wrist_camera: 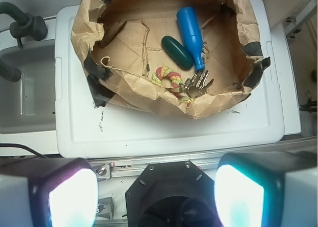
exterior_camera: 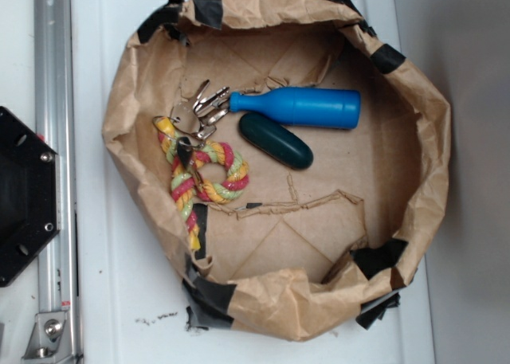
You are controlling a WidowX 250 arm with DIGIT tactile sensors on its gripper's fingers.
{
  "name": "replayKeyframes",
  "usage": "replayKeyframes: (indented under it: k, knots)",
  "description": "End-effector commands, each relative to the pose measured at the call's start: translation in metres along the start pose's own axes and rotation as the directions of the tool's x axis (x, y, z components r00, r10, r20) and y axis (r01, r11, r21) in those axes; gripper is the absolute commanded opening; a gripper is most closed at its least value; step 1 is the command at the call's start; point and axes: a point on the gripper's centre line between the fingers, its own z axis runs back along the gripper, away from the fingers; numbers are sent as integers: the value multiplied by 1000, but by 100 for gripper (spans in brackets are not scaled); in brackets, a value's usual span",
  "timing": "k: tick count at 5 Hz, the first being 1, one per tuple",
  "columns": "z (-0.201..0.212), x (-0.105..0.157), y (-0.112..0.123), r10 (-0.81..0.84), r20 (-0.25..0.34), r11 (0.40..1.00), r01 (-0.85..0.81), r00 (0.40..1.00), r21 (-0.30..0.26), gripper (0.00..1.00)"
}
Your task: Grab the wood chip.
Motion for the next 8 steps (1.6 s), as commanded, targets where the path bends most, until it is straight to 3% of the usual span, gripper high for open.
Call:
replayKeyframes:
  k: [1,2,3,4,5,8]
  knots:
    - [0,0,0,0,0,1000,0,1000,0,100]
    - [-22,48,-6,1,37,999,-3,999,33,100]
    - [-44,96,-2,17,42,1000,-18,999,24,100]
    - [-75,131,1,233,125,972,-233,964,-21,100]
    - [-113,147,-2,457,121,878,-426,881,-219,100]
    - [-113,147,-2,457,121,878,-426,881,-219,100]
